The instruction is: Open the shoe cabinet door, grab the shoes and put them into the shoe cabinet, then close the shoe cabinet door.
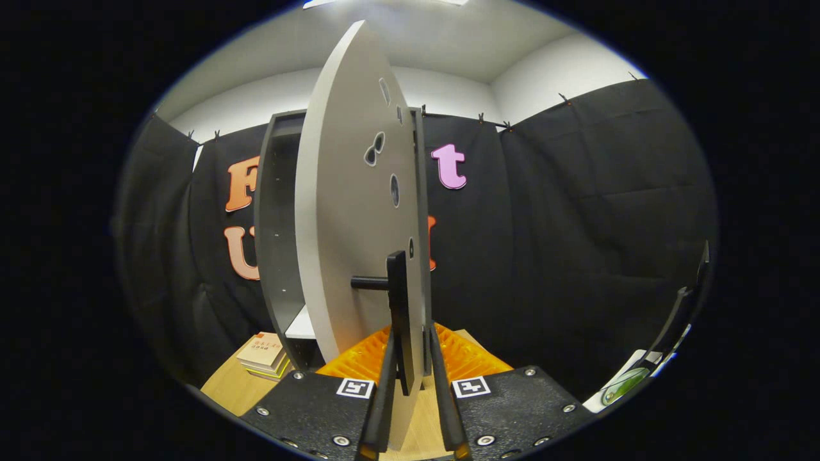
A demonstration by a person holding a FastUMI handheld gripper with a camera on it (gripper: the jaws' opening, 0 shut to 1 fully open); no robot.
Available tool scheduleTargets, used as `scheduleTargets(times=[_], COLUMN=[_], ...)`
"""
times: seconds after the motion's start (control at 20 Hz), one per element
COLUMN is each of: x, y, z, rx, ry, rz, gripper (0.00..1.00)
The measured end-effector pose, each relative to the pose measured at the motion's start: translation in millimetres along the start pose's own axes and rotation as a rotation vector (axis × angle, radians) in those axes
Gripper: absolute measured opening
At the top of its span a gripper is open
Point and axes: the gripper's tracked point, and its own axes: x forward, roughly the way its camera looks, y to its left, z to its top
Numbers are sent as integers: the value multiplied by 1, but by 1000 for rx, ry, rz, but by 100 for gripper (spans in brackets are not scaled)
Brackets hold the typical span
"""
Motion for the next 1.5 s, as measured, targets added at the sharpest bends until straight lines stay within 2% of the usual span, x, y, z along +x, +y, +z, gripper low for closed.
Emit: scheduleTargets(times=[0.15, 0.55, 1.15, 1.5], x=[-2, -8, -26, -37], y=[-17, -52, -63, -75], z=[14, 13, 18, 22], rx=[0, -57, -111, -100], ry=[-33, -6, 0, -2], rz=[-4, -54, -106, -148], gripper=[30, 29, 30, 30])
